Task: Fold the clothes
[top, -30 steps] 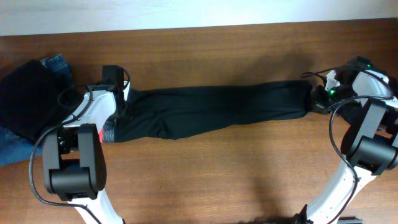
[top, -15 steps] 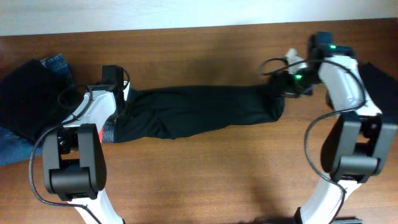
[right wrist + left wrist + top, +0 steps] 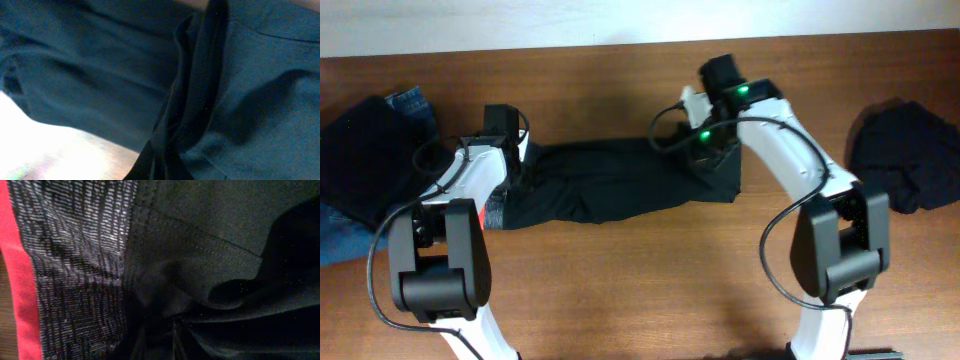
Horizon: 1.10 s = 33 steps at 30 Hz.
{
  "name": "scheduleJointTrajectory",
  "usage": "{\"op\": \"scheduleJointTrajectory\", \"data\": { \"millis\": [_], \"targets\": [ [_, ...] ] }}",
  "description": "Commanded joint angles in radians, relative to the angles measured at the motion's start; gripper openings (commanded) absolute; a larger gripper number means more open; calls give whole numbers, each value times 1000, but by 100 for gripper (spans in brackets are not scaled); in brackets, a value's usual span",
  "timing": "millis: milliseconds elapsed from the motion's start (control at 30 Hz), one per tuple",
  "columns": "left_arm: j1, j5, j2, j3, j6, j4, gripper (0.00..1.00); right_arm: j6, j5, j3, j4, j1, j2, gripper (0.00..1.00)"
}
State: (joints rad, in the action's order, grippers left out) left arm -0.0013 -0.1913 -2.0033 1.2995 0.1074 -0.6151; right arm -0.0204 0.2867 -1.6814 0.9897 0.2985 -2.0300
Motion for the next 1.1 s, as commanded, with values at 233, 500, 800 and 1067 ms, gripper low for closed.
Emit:
{"op": "scheduleJointTrajectory", "data": {
  "millis": [233, 500, 800, 1067],
  "targets": [
    [2, 38, -14, -6, -13, 5, 19, -22, -34, -7, 6, 128, -82, 4],
    [2, 38, -14, -6, -13, 10, 20, -22, -34, -5, 39, 148, -92, 4],
    [2, 38, -14, -6, -13, 13, 19, -22, -37, -5, 72, 147, -113, 5],
    [2, 38, -14, -6, -13, 13, 20, -10, -29, -5, 61, 148, -126, 34]
  ]
}}
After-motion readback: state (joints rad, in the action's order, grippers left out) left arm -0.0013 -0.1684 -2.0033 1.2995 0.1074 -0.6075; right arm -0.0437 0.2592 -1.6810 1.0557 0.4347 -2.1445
